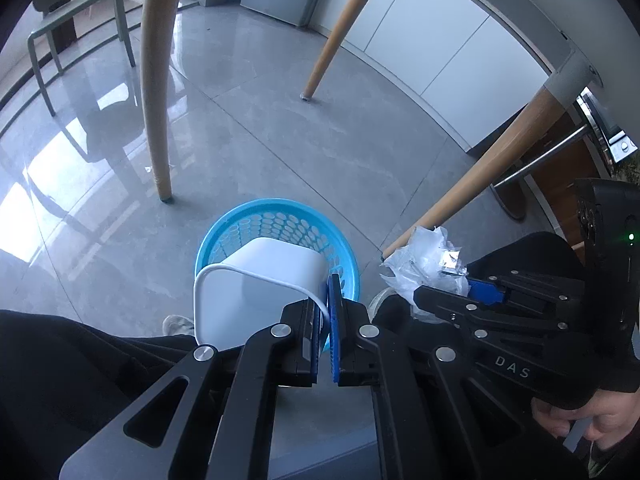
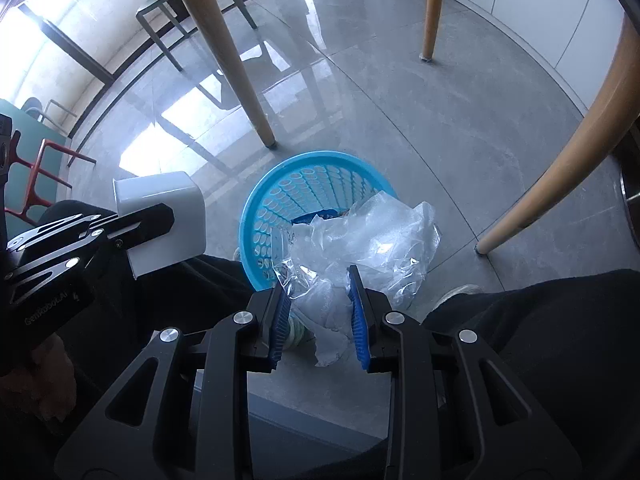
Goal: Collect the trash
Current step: 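Carry the cup and clear bag down over the blue wastebasket with both tools, then open both tools to drop the cup and clear bag into the wastebasket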
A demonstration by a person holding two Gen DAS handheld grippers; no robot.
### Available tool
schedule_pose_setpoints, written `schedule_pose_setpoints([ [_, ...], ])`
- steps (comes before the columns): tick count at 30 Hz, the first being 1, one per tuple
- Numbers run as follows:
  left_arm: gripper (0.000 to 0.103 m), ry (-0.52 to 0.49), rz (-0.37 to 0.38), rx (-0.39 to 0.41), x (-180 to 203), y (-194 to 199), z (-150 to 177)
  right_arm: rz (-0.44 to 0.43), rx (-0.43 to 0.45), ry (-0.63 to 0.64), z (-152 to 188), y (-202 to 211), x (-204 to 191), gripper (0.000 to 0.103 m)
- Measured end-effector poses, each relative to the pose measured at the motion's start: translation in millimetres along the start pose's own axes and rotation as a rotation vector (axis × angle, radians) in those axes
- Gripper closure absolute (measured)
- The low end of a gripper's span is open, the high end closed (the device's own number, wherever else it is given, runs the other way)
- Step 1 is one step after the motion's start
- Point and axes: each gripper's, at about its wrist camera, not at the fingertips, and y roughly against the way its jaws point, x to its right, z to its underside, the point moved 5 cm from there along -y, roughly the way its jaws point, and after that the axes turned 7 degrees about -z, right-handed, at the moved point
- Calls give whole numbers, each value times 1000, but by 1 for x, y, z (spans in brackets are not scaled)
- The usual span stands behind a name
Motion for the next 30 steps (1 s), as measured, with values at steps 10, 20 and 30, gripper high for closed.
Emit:
schedule_pose_setpoints([
  [10,100,-8,-40,-37,1,-35,-12,-14,-83,-56,-14,-46,16,77],
  [20,100,28,-42,-109,-12,-71,-25,-78,-166,-169,-24,-94,33,77],
  [30,100,113,-21,-203,-29,-108,-27,-72,-224,-186,-31,-127,44,77],
])
